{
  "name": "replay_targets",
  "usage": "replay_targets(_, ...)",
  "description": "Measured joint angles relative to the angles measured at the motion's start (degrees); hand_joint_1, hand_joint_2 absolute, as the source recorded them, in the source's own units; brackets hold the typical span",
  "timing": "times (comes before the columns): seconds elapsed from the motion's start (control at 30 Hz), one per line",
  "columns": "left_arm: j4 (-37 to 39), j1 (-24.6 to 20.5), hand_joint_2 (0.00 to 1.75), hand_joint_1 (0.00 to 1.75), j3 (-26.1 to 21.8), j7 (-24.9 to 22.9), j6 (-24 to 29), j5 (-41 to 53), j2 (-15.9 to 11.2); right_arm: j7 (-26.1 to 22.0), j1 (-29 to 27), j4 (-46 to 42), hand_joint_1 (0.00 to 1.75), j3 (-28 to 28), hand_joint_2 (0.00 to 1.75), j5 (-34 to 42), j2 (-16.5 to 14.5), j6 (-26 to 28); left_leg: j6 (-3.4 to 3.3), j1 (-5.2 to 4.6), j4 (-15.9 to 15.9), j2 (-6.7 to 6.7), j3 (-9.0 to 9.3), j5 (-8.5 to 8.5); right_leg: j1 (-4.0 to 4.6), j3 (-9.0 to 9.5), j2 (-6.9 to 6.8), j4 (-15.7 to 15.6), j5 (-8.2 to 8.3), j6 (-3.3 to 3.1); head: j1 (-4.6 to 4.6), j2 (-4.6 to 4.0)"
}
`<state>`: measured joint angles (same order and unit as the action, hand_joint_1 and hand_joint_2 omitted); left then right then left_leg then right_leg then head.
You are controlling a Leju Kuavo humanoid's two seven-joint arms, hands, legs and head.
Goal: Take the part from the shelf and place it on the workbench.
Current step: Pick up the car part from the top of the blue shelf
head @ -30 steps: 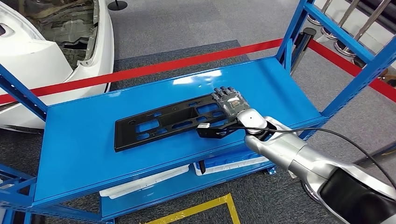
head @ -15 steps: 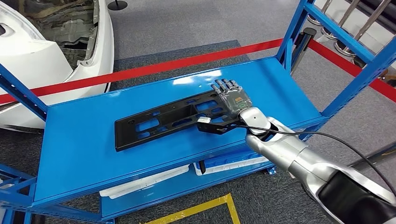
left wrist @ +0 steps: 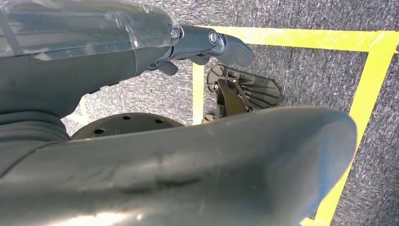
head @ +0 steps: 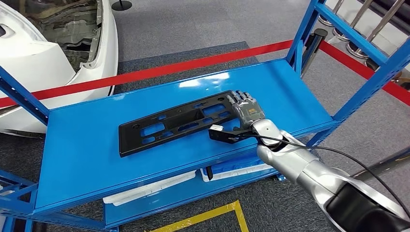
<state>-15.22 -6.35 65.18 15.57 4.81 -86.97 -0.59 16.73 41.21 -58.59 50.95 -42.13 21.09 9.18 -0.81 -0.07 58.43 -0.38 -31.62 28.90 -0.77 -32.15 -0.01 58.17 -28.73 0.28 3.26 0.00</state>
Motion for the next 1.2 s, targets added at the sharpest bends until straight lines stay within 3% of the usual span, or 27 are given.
replay_targets(0.67,0.01,-0.03,0.00,0.00,0.58,0.25,0.00,1.77,-1.02,-3.22,-0.65,6.17,0.00,-2.54,1.75,-0.42,-0.84,3.40,0.00,0.00,0.00,0.02,0.09,0.00,0.00,0.06,0.01,0.00,0.00,0.00,0.00,0.00)
replay_targets(0.9,0.01,-0.05,0.00,0.00,1.33,0.23,0.00,2.42,-1.48,-3.44,-1.91,6.22,0.10,-3.51,1.75,-1.76,-0.81,5.64,0.00,0.00,0.01,0.02,0.13,0.00,0.00,0.10,0.01,0.00,0.00,0.00,0.00,0.00)
replay_targets(1.07,0.01,-0.07,0.00,0.00,1.43,0.23,0.00,2.57,-1.60,-3.57,-2.55,6.22,0.55,-3.84,1.75,-2.27,-0.81,6.23,0.00,0.00,0.01,0.02,0.14,0.00,0.00,0.11,0.02,0.00,0.00,0.00,0.00,0.00)
replay_targets(1.17,0.01,-0.08,0.00,0.00,1.54,0.23,-0.03,3.02,-1.72,-3.58,-3.18,6.21,1.53,-4.04,1.75,-3.05,-0.80,6.64,0.00,0.00,0.01,0.02,0.14,0.00,0.00,0.11,0.02,0.00,0.01,0.01,0.00,0.00)
replay_targets(1.2,0.01,-0.10,0.00,0.00,1.63,0.23,-0.05,3.29,-1.78,-3.58,-3.38,6.15,1.75,-4.16,1.75,-3.47,-0.77,6.94,0.00,0.00,0.01,0.02,0.15,0.00,0.00,0.11,0.02,0.00,0.01,0.01,0.00,0.00)
